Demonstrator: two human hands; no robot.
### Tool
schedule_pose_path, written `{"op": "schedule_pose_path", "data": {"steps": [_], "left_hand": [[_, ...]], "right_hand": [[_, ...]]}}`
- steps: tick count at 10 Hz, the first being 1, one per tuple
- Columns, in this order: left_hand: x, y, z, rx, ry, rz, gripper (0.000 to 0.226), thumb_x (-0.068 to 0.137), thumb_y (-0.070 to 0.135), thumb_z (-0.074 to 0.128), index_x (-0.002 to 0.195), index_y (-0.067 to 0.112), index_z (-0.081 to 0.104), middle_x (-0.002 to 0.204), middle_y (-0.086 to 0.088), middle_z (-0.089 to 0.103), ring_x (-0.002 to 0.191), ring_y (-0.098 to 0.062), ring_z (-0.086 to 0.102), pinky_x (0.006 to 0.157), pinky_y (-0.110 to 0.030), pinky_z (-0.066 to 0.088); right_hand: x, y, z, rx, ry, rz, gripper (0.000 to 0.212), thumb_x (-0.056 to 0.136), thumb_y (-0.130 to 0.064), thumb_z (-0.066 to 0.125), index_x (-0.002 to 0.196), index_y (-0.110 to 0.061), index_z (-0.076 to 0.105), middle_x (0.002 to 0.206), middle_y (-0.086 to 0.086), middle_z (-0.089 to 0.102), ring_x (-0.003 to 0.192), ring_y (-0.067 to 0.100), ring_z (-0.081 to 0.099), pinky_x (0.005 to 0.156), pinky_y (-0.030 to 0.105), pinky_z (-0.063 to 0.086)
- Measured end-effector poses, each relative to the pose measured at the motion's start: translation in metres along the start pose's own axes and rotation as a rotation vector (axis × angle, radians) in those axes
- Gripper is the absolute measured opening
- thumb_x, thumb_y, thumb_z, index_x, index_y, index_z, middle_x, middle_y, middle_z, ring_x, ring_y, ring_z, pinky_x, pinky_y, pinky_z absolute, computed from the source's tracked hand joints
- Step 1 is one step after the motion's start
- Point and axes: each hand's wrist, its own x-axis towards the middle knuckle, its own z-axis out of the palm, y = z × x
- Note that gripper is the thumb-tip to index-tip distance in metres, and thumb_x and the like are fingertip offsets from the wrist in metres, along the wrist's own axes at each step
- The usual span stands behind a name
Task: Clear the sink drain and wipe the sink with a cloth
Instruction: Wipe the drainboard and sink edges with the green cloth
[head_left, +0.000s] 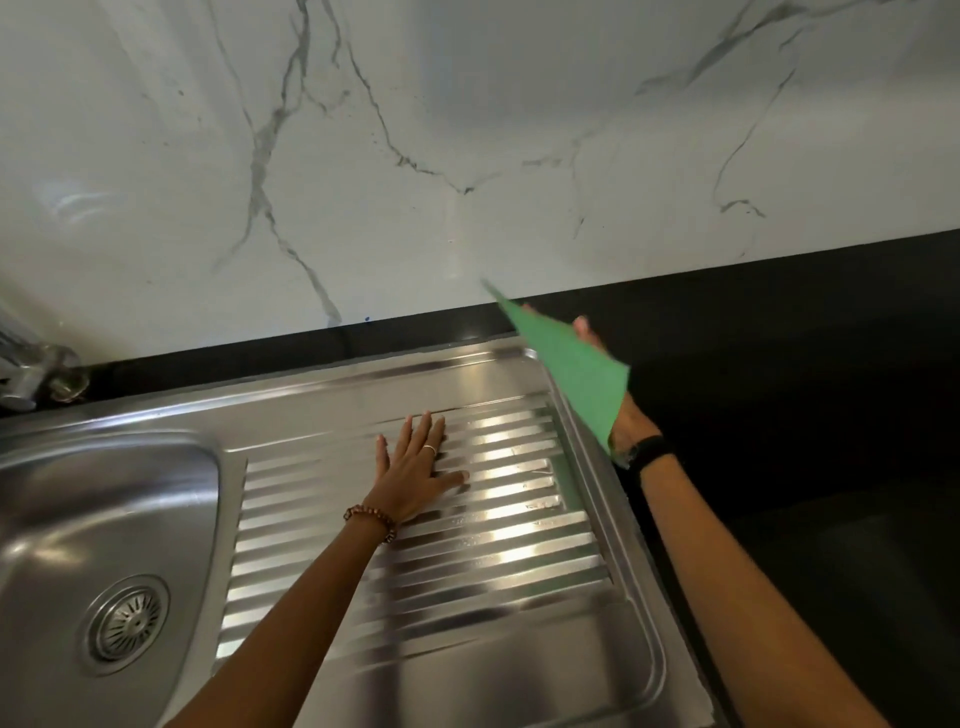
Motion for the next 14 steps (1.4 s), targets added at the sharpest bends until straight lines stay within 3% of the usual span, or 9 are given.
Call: {"op": "schedule_pose_path", "data": {"steps": [1,2,4,6,8,11,12,13,14], "left_hand": [[0.003,0.002,0.001,0.052,-0.020,-0.025,0.094,0.082,0.066,0.043,0.147,0.020,-0.008,0.156,0.000,-0.016,0.144,-0.022,-0.015,0.111,-0.051,-0.017],[0.009,0.001,0.001,0.047,-0.080,-0.063,0.097,0.082,0.061,0.049,0.146,0.019,-0.010,0.156,0.000,-0.018,0.144,-0.020,-0.017,0.111,-0.051,-0.018],[0.013,-0.003,-0.001,-0.035,-0.130,-0.067,0.096,0.083,0.040,0.059,0.145,0.021,-0.012,0.156,0.001,-0.019,0.142,-0.017,-0.020,0.111,-0.049,-0.019],[0.014,-0.001,-0.003,-0.028,-0.139,-0.076,0.099,0.082,0.045,0.059,0.145,0.023,-0.013,0.155,0.004,-0.019,0.142,-0.015,-0.020,0.110,-0.048,-0.021],[0.010,0.003,-0.005,-0.032,-0.101,-0.069,0.094,0.084,0.035,0.059,0.146,0.021,-0.010,0.157,0.003,-0.015,0.143,-0.015,-0.016,0.112,-0.049,-0.018],[-0.030,-0.019,-0.011,-0.079,0.105,0.047,0.085,0.089,0.052,0.044,0.143,0.024,-0.015,0.157,-0.005,-0.013,0.144,-0.022,-0.014,0.113,-0.038,-0.014],[-0.066,-0.056,-0.019,-0.064,0.220,-0.015,0.078,0.086,0.063,0.029,0.142,0.028,-0.013,0.153,0.000,-0.020,0.143,-0.021,-0.017,0.114,-0.040,-0.015],[-0.104,-0.096,-0.025,-0.105,0.256,-0.167,0.103,0.061,0.088,0.001,0.141,0.026,-0.018,0.146,0.002,-0.027,0.137,-0.018,-0.026,0.111,-0.038,-0.018],[-0.135,-0.131,-0.028,-0.230,0.279,-0.351,0.111,0.062,0.090,0.018,0.145,0.023,-0.013,0.151,-0.001,-0.023,0.140,-0.020,-0.023,0.113,-0.041,-0.014]], "right_hand": [[-0.009,0.053,-0.003,-1.093,0.376,0.197,0.058,0.090,-0.060,0.023,0.144,-0.039,0.019,0.159,-0.003,0.000,0.147,0.021,0.000,0.114,0.056,-0.013],[-0.016,0.115,-0.020,-1.836,0.564,0.233,0.067,0.092,-0.062,0.020,0.148,-0.029,0.005,0.158,0.007,-0.008,0.145,0.029,-0.013,0.108,0.053,-0.024],[0.025,0.104,-0.035,-1.918,0.577,0.179,0.075,0.085,-0.070,0.017,0.147,-0.029,0.009,0.157,0.017,-0.001,0.146,0.031,-0.005,0.109,0.049,-0.017],[0.068,0.089,-0.049,-1.933,0.553,0.181,0.071,0.094,-0.056,0.025,0.149,-0.017,0.004,0.157,0.019,0.001,0.146,0.030,0.000,0.113,0.044,-0.013],[0.008,0.117,-0.034,-1.906,0.580,0.117,0.060,0.094,-0.042,0.007,0.148,-0.015,0.003,0.158,0.015,0.005,0.146,0.026,0.003,0.116,0.038,-0.004],[0.027,0.107,-0.029,-1.876,0.643,0.226,0.064,0.098,-0.045,0.021,0.148,-0.008,0.005,0.158,0.016,0.004,0.147,0.026,0.004,0.119,0.039,0.000],[0.047,0.104,-0.025,-1.883,0.719,0.261,0.067,0.097,-0.048,0.023,0.148,-0.006,0.009,0.157,0.018,0.007,0.146,0.029,0.007,0.119,0.042,0.000],[0.053,0.113,-0.013,-1.846,0.810,0.291,0.069,0.097,-0.050,0.021,0.148,-0.006,0.009,0.157,0.019,0.007,0.146,0.029,0.006,0.118,0.044,-0.001],[0.065,0.136,0.023,-1.818,0.839,0.257,0.070,0.096,-0.050,0.023,0.147,-0.003,0.013,0.156,0.020,0.010,0.146,0.029,0.008,0.119,0.045,0.000]]}}
